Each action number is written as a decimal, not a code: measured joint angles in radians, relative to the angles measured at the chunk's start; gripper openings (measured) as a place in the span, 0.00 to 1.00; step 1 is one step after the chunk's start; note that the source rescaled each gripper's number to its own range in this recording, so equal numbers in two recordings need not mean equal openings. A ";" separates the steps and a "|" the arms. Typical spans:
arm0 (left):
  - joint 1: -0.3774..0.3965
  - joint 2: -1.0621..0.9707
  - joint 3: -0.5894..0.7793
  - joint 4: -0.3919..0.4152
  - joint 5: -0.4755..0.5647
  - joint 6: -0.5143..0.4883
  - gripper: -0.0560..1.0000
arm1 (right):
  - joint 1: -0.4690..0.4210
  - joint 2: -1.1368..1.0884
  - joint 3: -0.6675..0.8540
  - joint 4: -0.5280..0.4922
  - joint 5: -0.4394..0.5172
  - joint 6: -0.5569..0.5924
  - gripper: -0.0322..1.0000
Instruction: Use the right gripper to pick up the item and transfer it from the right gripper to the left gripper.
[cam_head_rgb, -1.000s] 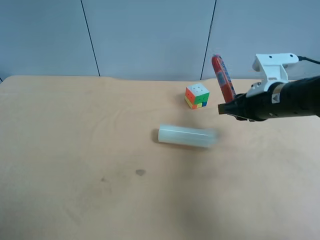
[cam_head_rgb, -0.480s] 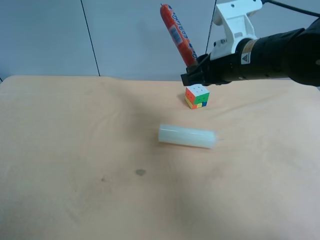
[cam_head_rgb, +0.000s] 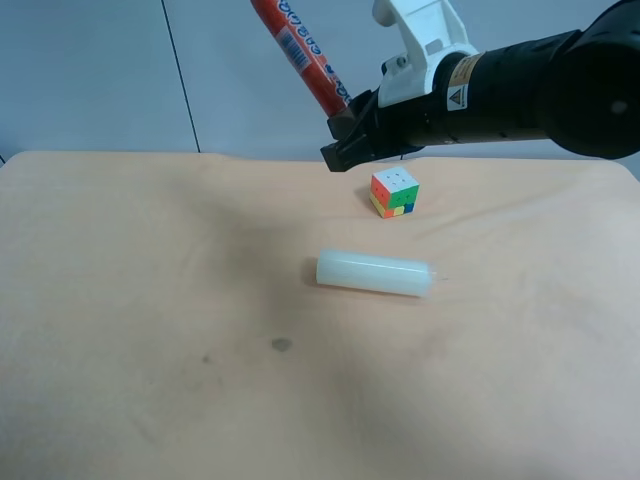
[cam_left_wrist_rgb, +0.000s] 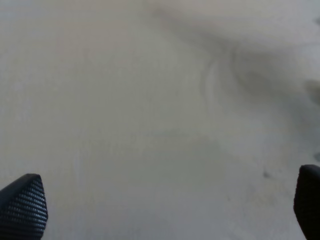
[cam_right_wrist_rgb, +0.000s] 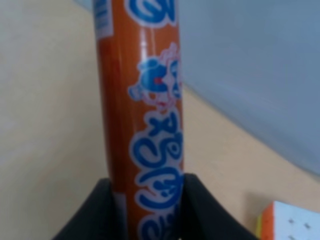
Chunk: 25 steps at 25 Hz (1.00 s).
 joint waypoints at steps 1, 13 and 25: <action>0.000 0.000 0.000 0.000 0.000 0.000 1.00 | 0.006 0.004 0.000 0.000 -0.005 0.000 0.04; 0.000 0.000 0.000 0.000 0.000 0.000 1.00 | 0.013 0.012 0.000 0.000 -0.047 0.000 0.04; 0.000 0.000 0.000 0.000 0.000 0.000 1.00 | 0.013 0.012 0.000 0.000 -0.047 0.000 0.04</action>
